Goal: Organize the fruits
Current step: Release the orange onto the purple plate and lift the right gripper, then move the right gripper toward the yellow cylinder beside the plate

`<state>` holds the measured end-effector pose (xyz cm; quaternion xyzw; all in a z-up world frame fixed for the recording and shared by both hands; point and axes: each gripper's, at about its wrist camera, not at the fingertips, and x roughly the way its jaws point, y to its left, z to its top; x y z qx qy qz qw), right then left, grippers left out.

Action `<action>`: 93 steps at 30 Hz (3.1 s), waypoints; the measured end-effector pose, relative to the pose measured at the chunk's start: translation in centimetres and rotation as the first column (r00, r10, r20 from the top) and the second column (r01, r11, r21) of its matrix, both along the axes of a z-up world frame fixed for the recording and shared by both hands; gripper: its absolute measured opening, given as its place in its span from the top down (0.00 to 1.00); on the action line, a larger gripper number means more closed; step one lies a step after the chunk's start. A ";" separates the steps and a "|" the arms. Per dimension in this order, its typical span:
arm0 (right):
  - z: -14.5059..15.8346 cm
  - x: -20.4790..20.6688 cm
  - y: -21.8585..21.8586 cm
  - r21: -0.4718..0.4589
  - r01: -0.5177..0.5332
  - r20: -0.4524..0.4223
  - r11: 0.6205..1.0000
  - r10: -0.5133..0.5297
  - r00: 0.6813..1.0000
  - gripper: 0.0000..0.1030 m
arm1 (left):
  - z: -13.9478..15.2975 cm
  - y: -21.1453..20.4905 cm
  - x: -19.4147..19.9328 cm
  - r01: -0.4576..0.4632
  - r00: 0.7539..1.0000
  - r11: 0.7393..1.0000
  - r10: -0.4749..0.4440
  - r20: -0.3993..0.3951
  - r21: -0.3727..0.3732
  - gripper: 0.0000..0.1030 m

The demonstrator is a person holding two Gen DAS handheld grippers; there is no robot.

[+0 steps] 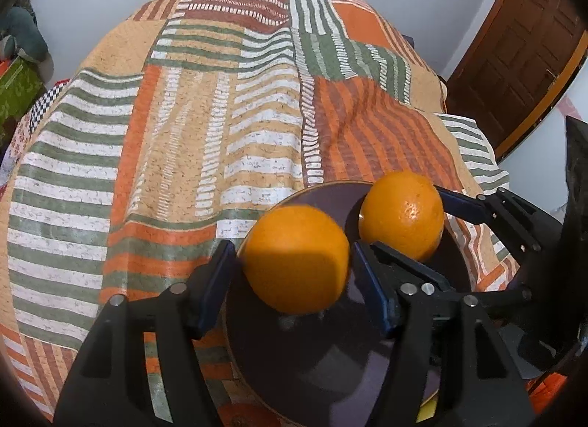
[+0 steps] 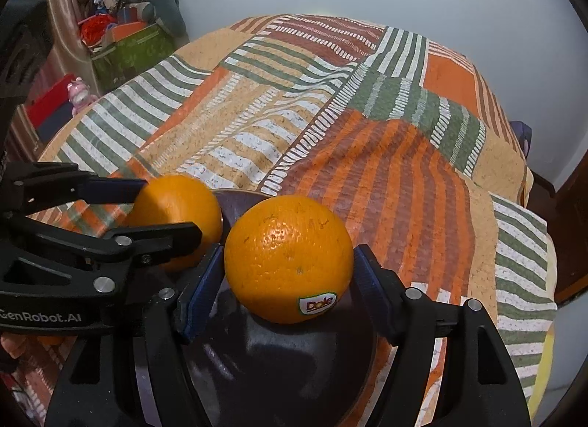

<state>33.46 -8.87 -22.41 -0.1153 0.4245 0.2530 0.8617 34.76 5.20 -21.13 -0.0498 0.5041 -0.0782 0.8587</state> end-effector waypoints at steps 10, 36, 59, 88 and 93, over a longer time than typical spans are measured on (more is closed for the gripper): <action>2.1 -1.4 -1.7 0.045 0.019 0.009 0.999 -0.020 1.000 0.34 | 4.1 1.1 -3.1 -0.048 0.993 0.998 0.044 0.111 0.031 0.29; 2.8 -13.2 -9.5 0.015 0.109 0.061 0.994 -0.110 0.992 0.23 | 1.8 -0.1 -15.0 -0.064 0.997 0.991 0.060 0.039 0.118 0.18; -0.5 -13.5 -10.4 -0.078 0.135 0.032 0.988 -0.132 0.991 0.14 | -2.1 -3.8 -13.5 0.060 0.998 0.949 -0.051 -0.037 0.311 0.18; 0.1 -17.1 -13.3 -0.002 0.170 0.006 0.985 -0.170 0.985 0.15 | 1.8 -6.2 -17.7 0.155 0.988 0.985 -0.155 -0.001 0.073 0.28; -0.8 -16.9 -12.5 -0.018 0.163 -0.008 0.986 -0.164 0.987 0.16 | 1.0 -7.3 -19.8 0.207 0.978 0.978 -0.206 -0.030 0.039 0.28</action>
